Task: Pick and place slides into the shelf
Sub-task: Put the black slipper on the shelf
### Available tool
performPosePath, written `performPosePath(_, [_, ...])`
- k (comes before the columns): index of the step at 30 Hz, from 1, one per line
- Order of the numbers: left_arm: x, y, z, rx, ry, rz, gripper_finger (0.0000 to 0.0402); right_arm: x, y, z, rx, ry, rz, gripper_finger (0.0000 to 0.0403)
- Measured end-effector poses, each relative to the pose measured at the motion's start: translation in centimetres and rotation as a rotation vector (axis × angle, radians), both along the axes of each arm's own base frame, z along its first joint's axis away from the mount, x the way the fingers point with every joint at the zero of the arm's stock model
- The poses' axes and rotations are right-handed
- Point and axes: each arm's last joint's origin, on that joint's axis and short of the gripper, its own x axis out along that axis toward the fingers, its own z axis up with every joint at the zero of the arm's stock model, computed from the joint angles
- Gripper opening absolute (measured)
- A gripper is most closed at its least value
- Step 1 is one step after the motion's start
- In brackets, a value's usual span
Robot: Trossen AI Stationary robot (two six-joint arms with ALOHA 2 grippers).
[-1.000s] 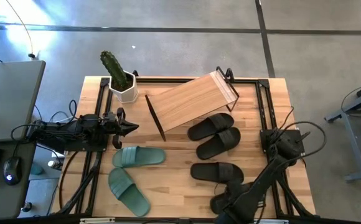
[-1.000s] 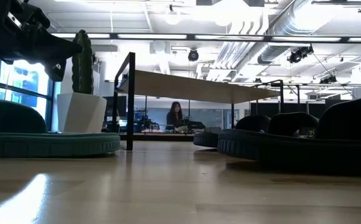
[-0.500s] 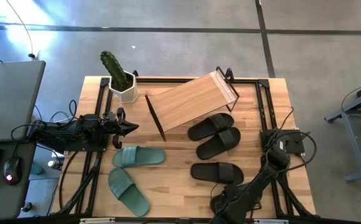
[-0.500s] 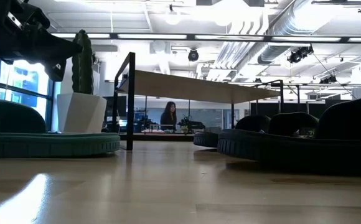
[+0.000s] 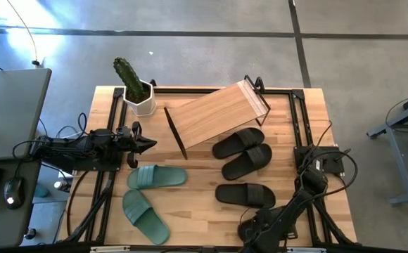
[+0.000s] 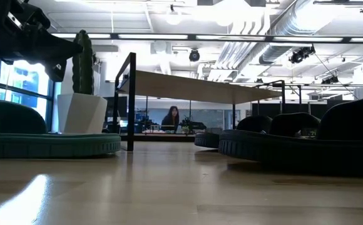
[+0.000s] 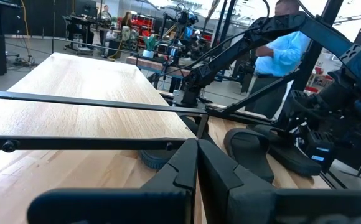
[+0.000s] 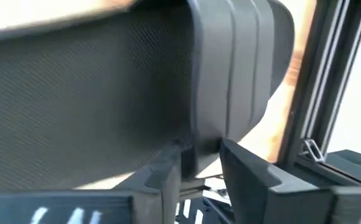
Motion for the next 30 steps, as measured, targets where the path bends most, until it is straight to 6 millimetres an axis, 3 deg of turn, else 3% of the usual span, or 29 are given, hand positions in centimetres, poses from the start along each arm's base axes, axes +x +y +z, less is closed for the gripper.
performPosePath(13, [0.0, 0.0, 0.0, 0.000, 0.000, 0.000, 0.0003, -1.2, 1.0, -0.1, -0.005, 0.007, -0.011, 0.0077])
performPosePath(22, [0.0, 0.0, 0.0, 0.000, 0.000, 0.001, 0.0003, -1.1, 0.9, 0.0, -0.030, -0.023, 0.002, 0.0007])
performPosePath(30, [0.0, 0.0, 0.0, 0.000, 0.000, 0.000, 0.0003, -0.8, 1.0, 0.6, -0.032, -0.066, 0.018, 0.0002])
